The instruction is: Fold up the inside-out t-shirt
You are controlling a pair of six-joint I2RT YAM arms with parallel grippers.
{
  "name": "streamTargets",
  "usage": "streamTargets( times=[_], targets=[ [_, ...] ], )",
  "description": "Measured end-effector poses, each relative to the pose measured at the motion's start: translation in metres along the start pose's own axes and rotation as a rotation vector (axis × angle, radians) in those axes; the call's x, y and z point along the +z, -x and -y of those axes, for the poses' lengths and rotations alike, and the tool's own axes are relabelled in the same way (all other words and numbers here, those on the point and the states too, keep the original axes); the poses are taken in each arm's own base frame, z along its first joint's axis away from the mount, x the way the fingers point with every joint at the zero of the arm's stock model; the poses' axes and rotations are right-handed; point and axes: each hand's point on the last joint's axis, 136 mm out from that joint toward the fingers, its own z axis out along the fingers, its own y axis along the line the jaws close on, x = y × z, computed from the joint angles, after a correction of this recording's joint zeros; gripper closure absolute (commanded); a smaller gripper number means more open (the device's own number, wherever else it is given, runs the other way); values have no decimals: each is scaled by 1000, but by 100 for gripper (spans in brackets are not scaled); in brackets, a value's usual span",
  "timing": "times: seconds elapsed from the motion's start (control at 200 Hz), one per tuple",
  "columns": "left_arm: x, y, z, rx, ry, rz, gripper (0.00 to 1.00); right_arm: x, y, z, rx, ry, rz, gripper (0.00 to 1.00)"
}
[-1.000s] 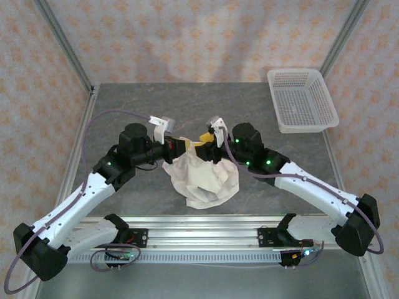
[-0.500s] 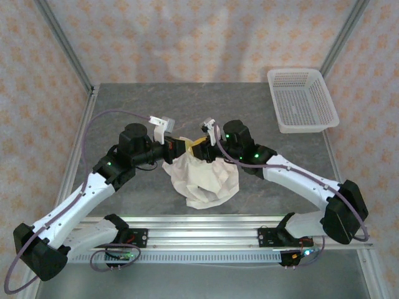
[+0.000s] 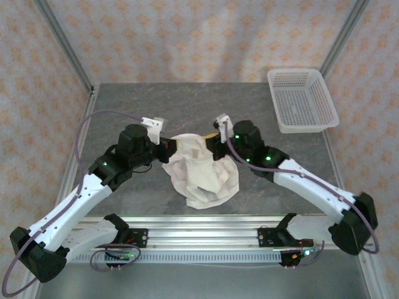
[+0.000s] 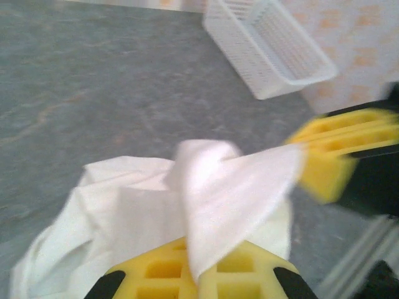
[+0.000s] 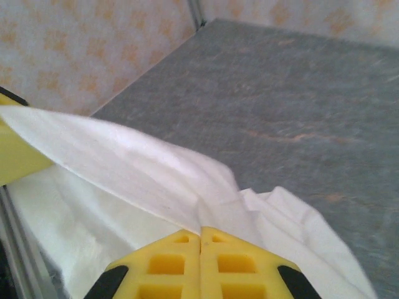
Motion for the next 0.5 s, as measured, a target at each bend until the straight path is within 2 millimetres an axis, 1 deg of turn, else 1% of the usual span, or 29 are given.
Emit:
streamTargets(
  times=[0.065, 0.125, 0.185, 0.23, 0.29, 0.37, 0.5],
  targets=[
    [-3, 2, -5, 16, 37, 3, 100, -22, 18, -1, -14, -9, 50, 100],
    [-4, 6, -7, 26, 55, 11, 100, -41, 37, -9, -26, 3, 101, 100],
    [-4, 9, -7, 37, 61, 17, 100, -55, 52, -16, -32, 21, 143, 100],
    [-2, 10, -8, 44, 69, 16, 100, -61, 57, -19, -33, 35, 162, 100],
    [1, 9, -14, 50, 96, 8, 100, -64, 58, -22, -25, 47, 165, 100],
    [7, 4, -25, 59, 149, -15, 100, -63, 56, -22, -1, 51, 157, 100],
    [9, -7, -53, 64, 299, -55, 100, -53, 51, -28, 50, 97, 129, 100]
  ],
)
